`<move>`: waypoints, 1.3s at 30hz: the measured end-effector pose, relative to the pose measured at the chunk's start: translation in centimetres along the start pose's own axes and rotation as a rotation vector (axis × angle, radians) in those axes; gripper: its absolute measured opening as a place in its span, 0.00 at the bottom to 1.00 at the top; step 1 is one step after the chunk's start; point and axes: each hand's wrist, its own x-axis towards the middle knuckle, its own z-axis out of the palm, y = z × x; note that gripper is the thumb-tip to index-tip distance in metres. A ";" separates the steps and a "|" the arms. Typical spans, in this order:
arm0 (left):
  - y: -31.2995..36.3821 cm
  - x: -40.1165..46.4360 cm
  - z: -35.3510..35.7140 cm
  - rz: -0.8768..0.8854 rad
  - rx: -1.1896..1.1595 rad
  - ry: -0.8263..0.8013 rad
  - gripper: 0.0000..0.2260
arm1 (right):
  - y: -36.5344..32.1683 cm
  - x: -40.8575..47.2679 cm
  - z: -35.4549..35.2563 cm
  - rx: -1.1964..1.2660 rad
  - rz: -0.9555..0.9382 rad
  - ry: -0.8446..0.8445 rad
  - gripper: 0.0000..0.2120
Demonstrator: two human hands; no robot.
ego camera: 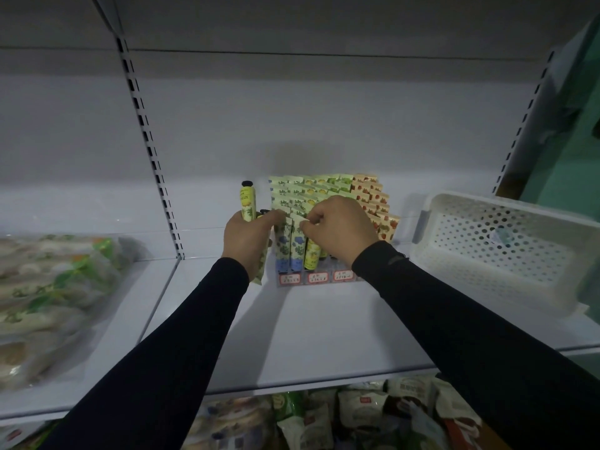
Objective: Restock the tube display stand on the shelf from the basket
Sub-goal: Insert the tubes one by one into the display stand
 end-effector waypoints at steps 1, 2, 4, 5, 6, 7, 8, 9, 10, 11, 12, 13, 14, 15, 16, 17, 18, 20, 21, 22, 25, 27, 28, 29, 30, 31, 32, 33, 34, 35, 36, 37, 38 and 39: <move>-0.1 0.1 -0.1 0.004 0.008 0.008 0.09 | -0.1 0.0 -0.1 0.004 -0.004 0.002 0.17; -0.2 0.2 -0.2 0.008 0.013 0.010 0.09 | -0.2 0.1 -0.2 0.006 -0.009 0.003 0.19; -0.1 0.2 -0.1 0.018 0.014 0.005 0.09 | -0.3 0.2 -0.4 -0.005 -0.012 -0.019 0.20; -0.1 0.2 0.0 0.022 0.015 0.003 0.09 | -0.4 0.3 -0.4 -0.013 -0.007 -0.034 0.19; 0.0 0.1 0.2 0.027 0.017 0.002 0.09 | -0.4 0.4 -0.5 -0.020 -0.003 -0.043 0.19; 0.0 0.1 0.3 0.033 0.017 0.004 0.09 | -0.4 0.5 -0.5 -0.030 -0.002 -0.042 0.19; 0.0 0.1 0.4 0.037 0.015 0.006 0.09 | -0.4 0.6 -0.5 -0.044 0.000 -0.037 0.19; 0.0 0.0 0.6 0.036 0.012 0.010 0.09 | -0.5 0.5 -0.5 -0.060 0.001 -0.029 0.19; 0.1 0.0 0.6 0.032 0.007 0.013 0.09 | -0.6 0.5 -0.5 -0.076 0.004 -0.023 0.20; 0.1 0.0 0.7 0.027 0.001 0.013 0.09 | -0.7 0.5 -0.5 -0.089 0.004 -0.015 0.20; 0.2 0.0 0.7 0.022 -0.005 0.013 0.09 | -0.8 0.4 -0.4 -0.096 0.005 -0.010 0.21; 0.2 -0.1 0.7 0.017 -0.009 0.012 0.09 | -0.9 0.4 -0.4 -0.101 0.003 -0.010 0.21; 0.3 -0.1 0.7 0.013 -0.012 0.008 0.09 | -1.0 0.4 -0.4 -0.109 0.000 -0.010 0.22; 0.3 -0.1 0.7 0.007 -0.011 0.004 0.09 | -1.1 0.5 -0.4 -0.119 -0.005 -0.012 0.22; 0.4 -0.1 0.7 0.004 -0.010 0.000 0.09 | -1.3 0.4 -0.4 -0.130 -0.011 -0.013 0.22; 0.4 -0.1 0.7 0.003 -0.009 0.001 0.09 | -1.4 0.4 -0.4 -0.142 -0.023 -0.011 0.22; 0.4 -0.2 0.7 0.003 -0.011 0.005 0.09 | -1.5 0.4 -0.4 -0.155 -0.043 -0.008 0.21; 0.4 -0.2 0.7 0.001 -0.013 0.016 0.09 | -1.5 0.1 -0.3 -0.181 -0.099 0.004 0.19; 0.4 -0.2 0.7 0.000 -0.013 0.016 0.09 | -1.4 -0.1 -0.2 -0.190 -0.126 0.012 0.18; 0.4 -0.2 0.7 -0.001 -0.013 0.014 0.09 | -1.2 -0.3 -0.2 -0.191 -0.146 0.023 0.17; 0.4 -0.3 0.7 -0.011 -0.021 0.012 0.08 | -0.3 -0.9 0.0 -0.168 -0.175 0.073 0.16; 0.4 -0.3 0.7 -0.017 -0.023 0.014 0.08 | 0.1 -1.3 0.2 -0.172 -0.186 0.102 0.16; 0.4 -0.3 0.7 -0.021 -0.021 0.014 0.08 | 0.2 -1.5 0.3 -0.178 -0.192 0.115 0.16; 0.4 -0.4 0.7 -0.022 -0.022 0.013 0.08 | 0.2 -1.6 0.4 -0.177 -0.198 0.130 0.16; 0.5 -0.4 0.7 -0.022 -0.023 0.011 0.08 | 0.1 -1.7 0.5 -0.172 -0.207 0.147 0.16; 0.6 -0.5 0.8 -0.022 -0.025 0.009 0.07 | -0.1 -1.8 0.6 -0.169 -0.212 0.160 0.16; 0.7 -0.6 0.7 -0.022 -0.026 0.008 0.07 | -0.2 -1.8 0.7 -0.167 -0.217 0.168 0.16; 0.7 -0.7 0.7 -0.021 -0.028 0.007 0.07 | -0.3 -1.9 0.7 -0.163 -0.219 0.173 0.15; 0.8 -0.8 0.8 -0.020 -0.030 0.005 0.07 | -0.4 -1.8 0.7 -0.155 -0.216 0.172 0.15; 0.8 -0.8 0.8 -0.020 -0.033 0.004 0.07 | -0.4 -1.8 0.7 -0.151 -0.208 0.168 0.15; 0.8 -0.8 0.8 -0.021 -0.035 0.005 0.07 | -0.5 -1.6 0.7 -0.148 -0.194 0.149 0.15; 0.8 -0.8 0.8 -0.024 -0.036 0.006 0.07 | -0.6 -1.5 0.7 -0.139 -0.177 0.129 0.15; 0.8 -0.8 0.8 -0.026 -0.037 0.007 0.07 | -0.7 -1.5 0.7 -0.123 -0.155 0.118 0.15; 0.7 -0.8 0.8 -0.027 -0.036 0.008 0.07 | -0.7 -1.3 0.7 -0.105 -0.133 0.112 0.15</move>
